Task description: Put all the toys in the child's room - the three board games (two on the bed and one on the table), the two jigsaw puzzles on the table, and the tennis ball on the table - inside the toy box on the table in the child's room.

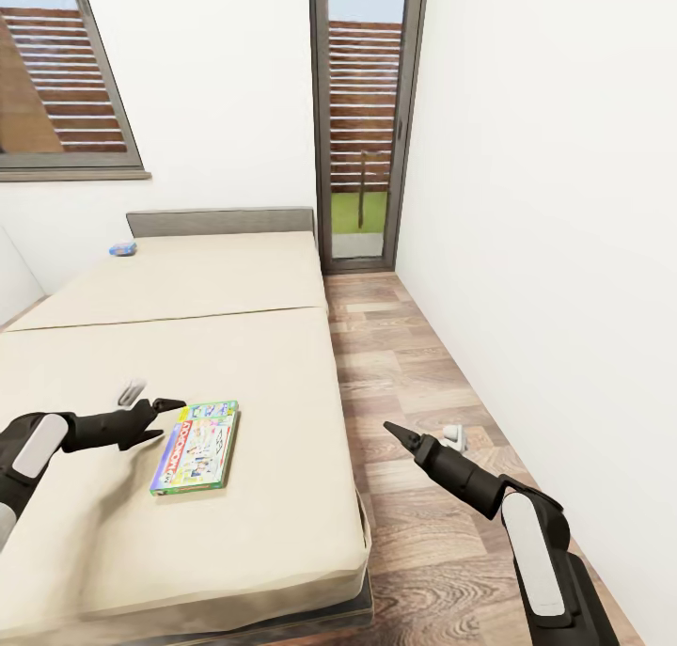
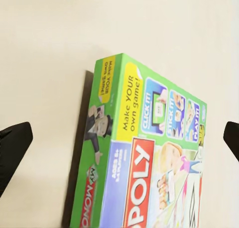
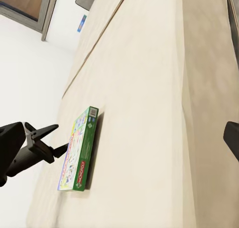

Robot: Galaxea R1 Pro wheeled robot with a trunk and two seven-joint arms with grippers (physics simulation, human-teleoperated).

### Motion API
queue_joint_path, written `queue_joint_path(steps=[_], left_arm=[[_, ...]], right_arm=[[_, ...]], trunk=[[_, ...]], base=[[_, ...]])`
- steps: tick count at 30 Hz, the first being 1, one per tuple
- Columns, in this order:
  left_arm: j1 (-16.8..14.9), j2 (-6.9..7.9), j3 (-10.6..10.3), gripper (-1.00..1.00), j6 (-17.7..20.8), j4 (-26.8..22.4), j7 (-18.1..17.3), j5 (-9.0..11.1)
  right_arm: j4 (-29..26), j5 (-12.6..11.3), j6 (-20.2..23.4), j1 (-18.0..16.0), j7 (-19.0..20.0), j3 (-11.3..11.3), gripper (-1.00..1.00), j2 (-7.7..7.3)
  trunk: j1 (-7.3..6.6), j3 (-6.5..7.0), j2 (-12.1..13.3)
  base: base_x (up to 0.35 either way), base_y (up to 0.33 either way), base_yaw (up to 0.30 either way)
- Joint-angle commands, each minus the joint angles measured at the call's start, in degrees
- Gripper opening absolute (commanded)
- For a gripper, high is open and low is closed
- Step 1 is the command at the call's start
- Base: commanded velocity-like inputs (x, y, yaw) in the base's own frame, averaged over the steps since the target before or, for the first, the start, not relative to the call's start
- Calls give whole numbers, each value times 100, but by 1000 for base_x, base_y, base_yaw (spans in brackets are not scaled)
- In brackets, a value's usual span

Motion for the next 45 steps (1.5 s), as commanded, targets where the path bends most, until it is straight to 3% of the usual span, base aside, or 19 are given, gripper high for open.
queue_joint_path(steps=[1,45], left_arm=[[2,-6,5,100,37,7,-16,-111],[0,-31,10,100,56,168,-48,-87]], right_arm=[[-2,12,39,-5,28,-17,100,6],[-2,7,38,-5,28,-17,100,14]], trunk=[[0,-6,-2],[0,-6,-2]], base=[[0,0,0],[0,-8,0]])
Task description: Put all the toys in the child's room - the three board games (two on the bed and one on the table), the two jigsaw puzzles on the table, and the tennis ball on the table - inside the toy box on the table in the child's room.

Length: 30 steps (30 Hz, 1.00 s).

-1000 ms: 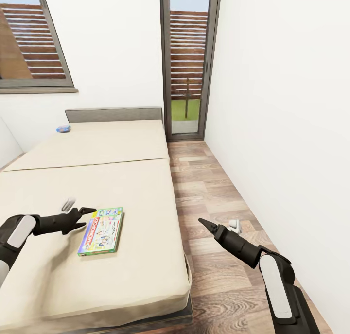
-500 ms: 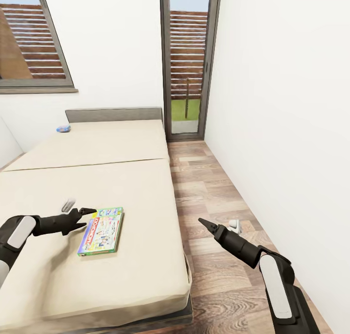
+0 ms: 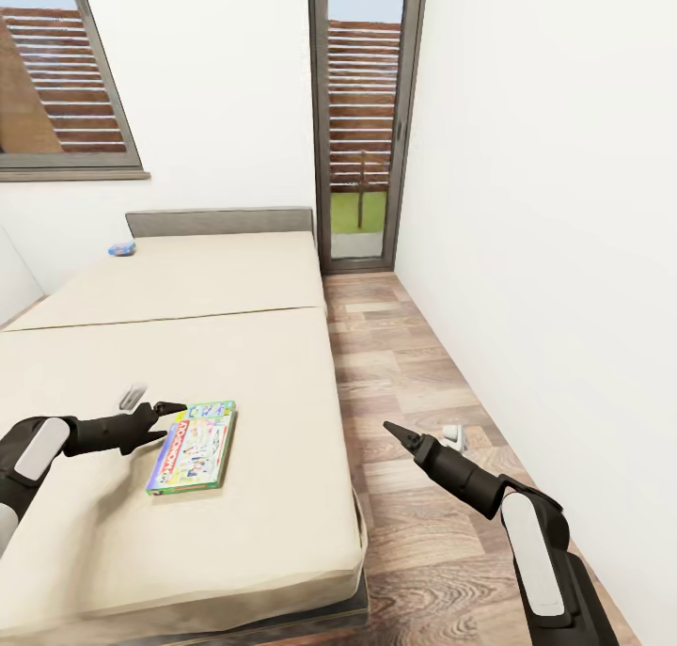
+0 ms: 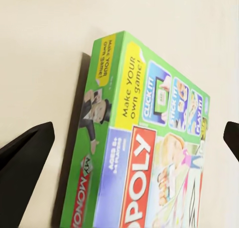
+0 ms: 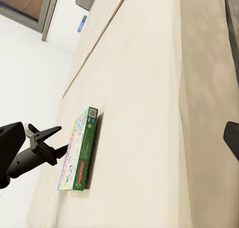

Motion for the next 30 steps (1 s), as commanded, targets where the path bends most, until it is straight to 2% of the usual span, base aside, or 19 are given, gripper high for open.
queue_joint_path(steps=[1,24,30], left_arm=[[1,-4,6,100,33,6,-18,-126],[5,-7,2,100,25,6,-18,-117],[6,-7,1,100,25,6,-18,-117]], right_arm=[[-2,13,38,-5,28,-17,100,6],[-2,9,38,-5,28,-17,100,7],[-2,8,38,-5,28,-17,100,7]], trunk=[[0,-6,-2],[0,-6,-2],[0,-6,-2]], base=[[0,-27,0],[0,-30,0],[0,-137,0]])
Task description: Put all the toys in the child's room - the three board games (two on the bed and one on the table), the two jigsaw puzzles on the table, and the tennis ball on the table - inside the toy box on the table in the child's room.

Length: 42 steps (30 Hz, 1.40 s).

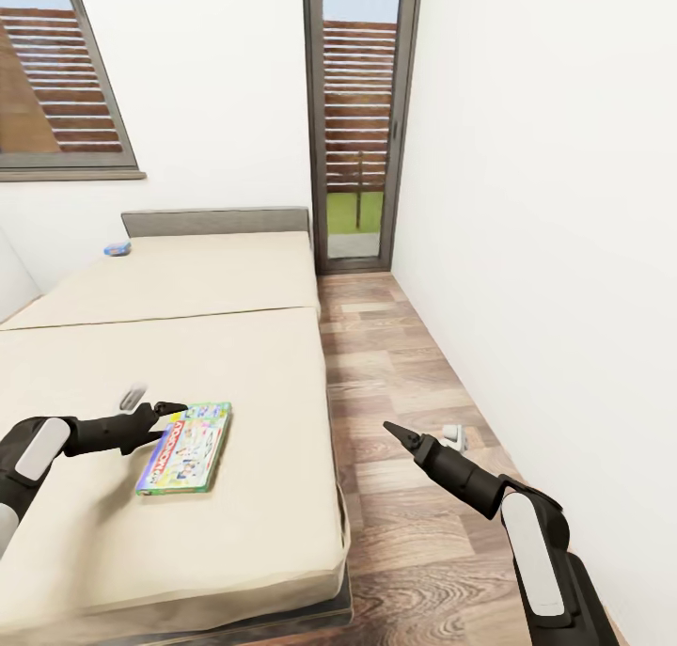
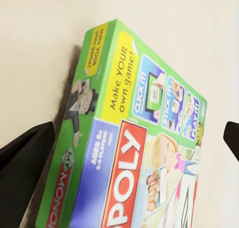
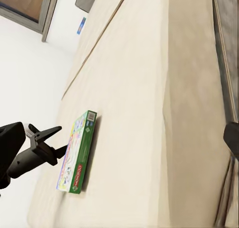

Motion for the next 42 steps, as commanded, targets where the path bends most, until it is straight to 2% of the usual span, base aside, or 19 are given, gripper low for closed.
queue_joint_path(steps=[1,11,29,42], left_arm=[[2,-3,5,100,35,5,-17,-126],[0,-3,5,100,29,5,-17,-131],[2,-7,4,100,34,5,-17,-131],[2,-5,9,100,42,5,-17,-130]], right_arm=[[-1,12,37,-5,29,-17,100,6],[-1,11,36,-5,29,-17,100,6],[-1,27,29,-5,29,61,100,6],[-1,29,29,-5,27,62,100,10]], trunk=[[0,-6,-2],[0,-6,-2],[0,-6,-2],[0,-6,-2]], base=[[0,-77,0],[0,-32,0],[0,-129,0],[-13,-28,0]])
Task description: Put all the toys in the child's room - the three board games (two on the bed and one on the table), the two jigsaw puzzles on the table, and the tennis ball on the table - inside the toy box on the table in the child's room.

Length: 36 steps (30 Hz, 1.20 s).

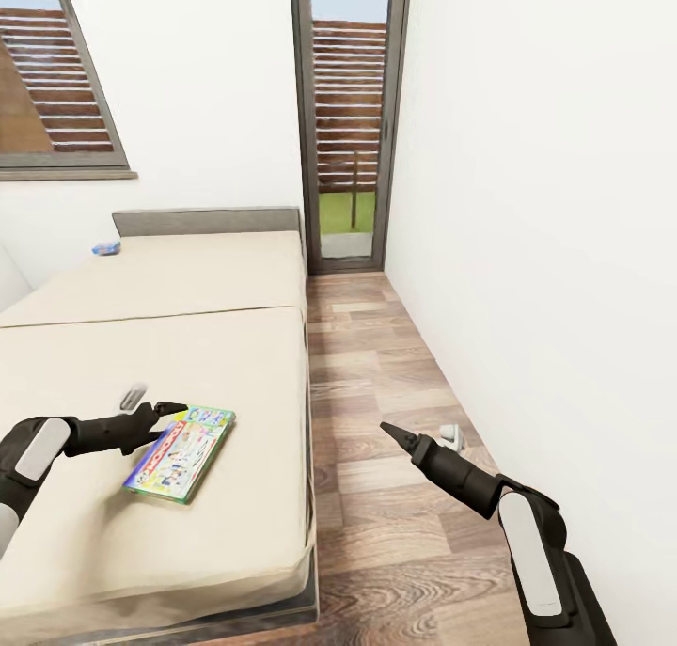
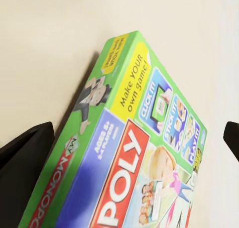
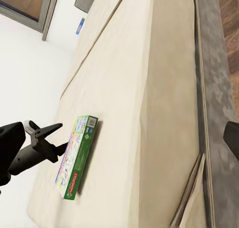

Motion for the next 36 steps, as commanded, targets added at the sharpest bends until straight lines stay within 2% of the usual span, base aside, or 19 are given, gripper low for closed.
queue_joint_path(steps=[1,20,29,36], left_arm=[[0,-3,9,100,23,5,-19,-152],[0,0,12,100,24,5,-19,-146],[0,0,12,100,25,5,-19,-146],[0,0,8,100,21,5,-19,-147]], right_arm=[[-2,12,39,-5,28,-17,100,6],[-2,12,39,-5,30,-17,100,12],[-2,12,39,-5,29,-17,100,12],[-2,12,39,-5,29,-17,100,12]], trunk=[[-1,-6,-2],[-1,-6,-2],[-1,-6,-2],[-1,-6,-2]], base=[[-6,-7,0],[-70,-2,0],[-52,-171,0],[-3,-41,0]])
